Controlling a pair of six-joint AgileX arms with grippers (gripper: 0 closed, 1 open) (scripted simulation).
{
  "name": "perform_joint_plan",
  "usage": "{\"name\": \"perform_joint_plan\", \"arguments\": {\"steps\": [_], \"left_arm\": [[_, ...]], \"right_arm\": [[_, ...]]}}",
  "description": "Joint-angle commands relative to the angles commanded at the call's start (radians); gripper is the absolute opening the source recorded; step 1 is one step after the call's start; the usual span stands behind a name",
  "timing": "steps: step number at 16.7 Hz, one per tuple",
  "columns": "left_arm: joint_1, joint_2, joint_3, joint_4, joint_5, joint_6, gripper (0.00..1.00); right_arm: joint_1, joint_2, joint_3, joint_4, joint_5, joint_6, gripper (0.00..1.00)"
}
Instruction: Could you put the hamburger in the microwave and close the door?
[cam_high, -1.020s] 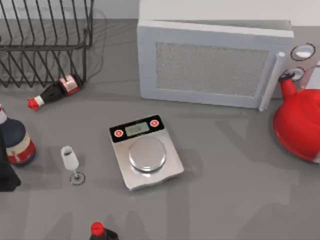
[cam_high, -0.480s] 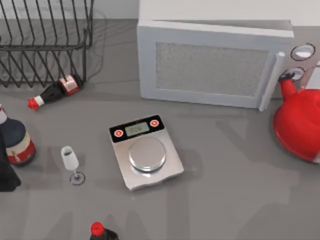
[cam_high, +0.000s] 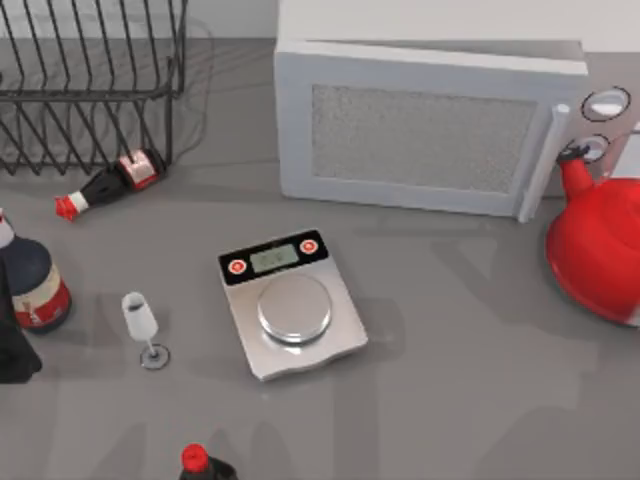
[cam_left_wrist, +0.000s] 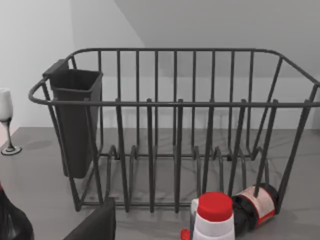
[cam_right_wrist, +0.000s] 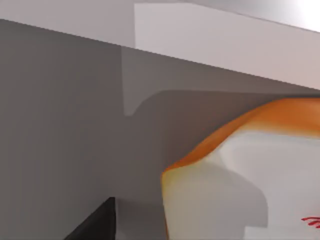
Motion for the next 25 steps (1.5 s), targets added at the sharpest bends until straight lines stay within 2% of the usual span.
{"name": "perform_joint_plan", "arguments": {"steps": [3, 4, 8, 13, 18, 25], "left_arm": [[0.0, 0.0, 0.0, 0.0, 0.0, 0.0, 1.0], [0.0, 0.0, 0.0, 0.0, 0.0, 0.0, 1.0], [0.0, 0.0, 0.0, 0.0, 0.0, 0.0, 1.0], [0.0, 0.0, 0.0, 0.0, 0.0, 0.0, 1.0], [0.0, 0.0, 0.0, 0.0, 0.0, 0.0, 1.0], [0.0, 0.0, 0.0, 0.0, 0.0, 0.0, 1.0]], "right_arm": [[0.0, 0.0, 0.0, 0.0, 0.0, 0.0, 0.0], [-0.01, -0.078, 0.019, -0.093, 0.006, -0.008, 0.0], [-0.019, -0.109, 0.047, -0.153, 0.005, -0.039, 0.0], [-0.071, -0.182, 0.16, -0.342, 0.017, -0.03, 0.0], [-0.026, -0.238, 0.273, -0.506, 0.008, -0.014, 0.0], [-0.019, -0.245, 0.287, -0.509, 0.015, -0.009, 0.0]]}}
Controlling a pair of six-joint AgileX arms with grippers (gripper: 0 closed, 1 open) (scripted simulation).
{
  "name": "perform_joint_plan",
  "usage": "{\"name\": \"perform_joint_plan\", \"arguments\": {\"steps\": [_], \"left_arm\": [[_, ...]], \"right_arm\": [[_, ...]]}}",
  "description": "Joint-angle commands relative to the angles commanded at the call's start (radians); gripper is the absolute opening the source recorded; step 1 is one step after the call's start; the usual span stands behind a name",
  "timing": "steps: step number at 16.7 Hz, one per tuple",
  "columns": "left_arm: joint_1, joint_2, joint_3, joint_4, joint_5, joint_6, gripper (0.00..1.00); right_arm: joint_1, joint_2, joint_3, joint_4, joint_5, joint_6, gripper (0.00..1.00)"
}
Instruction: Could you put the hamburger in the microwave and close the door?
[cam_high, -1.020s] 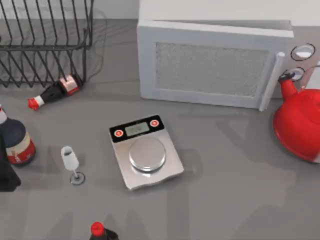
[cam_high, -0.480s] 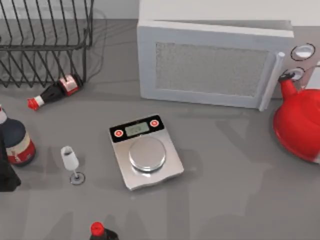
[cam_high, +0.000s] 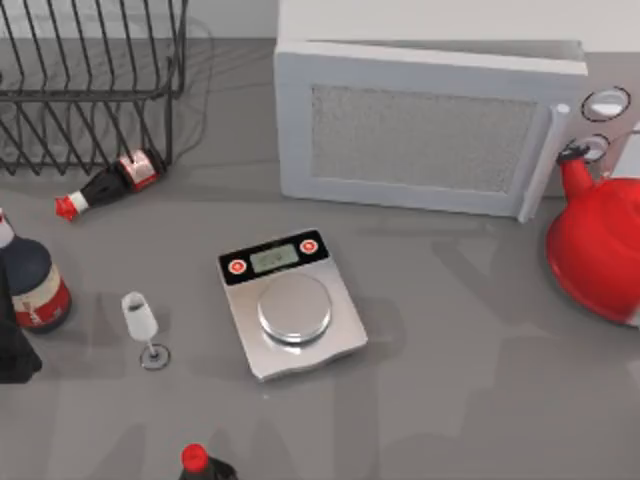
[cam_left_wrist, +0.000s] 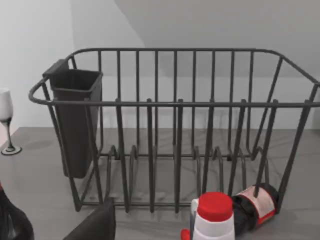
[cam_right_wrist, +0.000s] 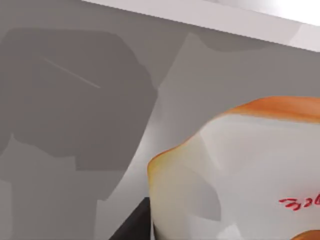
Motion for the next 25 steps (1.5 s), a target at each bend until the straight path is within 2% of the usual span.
{"name": "perform_joint_plan", "arguments": {"steps": [3, 7, 13, 16, 21, 25], "left_arm": [[0.0, 0.0, 0.0, 0.0, 0.0, 0.0, 1.0], [0.0, 0.0, 0.0, 0.0, 0.0, 0.0, 1.0], [0.0, 0.0, 0.0, 0.0, 0.0, 0.0, 1.0], [0.0, 0.0, 0.0, 0.0, 0.0, 0.0, 1.0], [0.0, 0.0, 0.0, 0.0, 0.0, 0.0, 1.0], [0.0, 0.0, 0.0, 0.0, 0.0, 0.0, 1.0]], "right_arm": [[0.007, -0.035, 0.047, 0.095, 0.068, 0.048, 0.0], [0.1, -0.045, 0.128, 0.362, 0.228, 0.188, 0.0], [0.453, 0.162, 0.18, 0.927, 0.508, 0.486, 0.0], [0.66, 0.346, 0.183, 1.204, 0.608, 0.626, 0.0], [0.927, 0.638, 0.186, 1.553, 0.67, 0.784, 0.0], [1.02, 0.755, 0.178, 1.672, 0.666, 0.83, 0.0]]}}
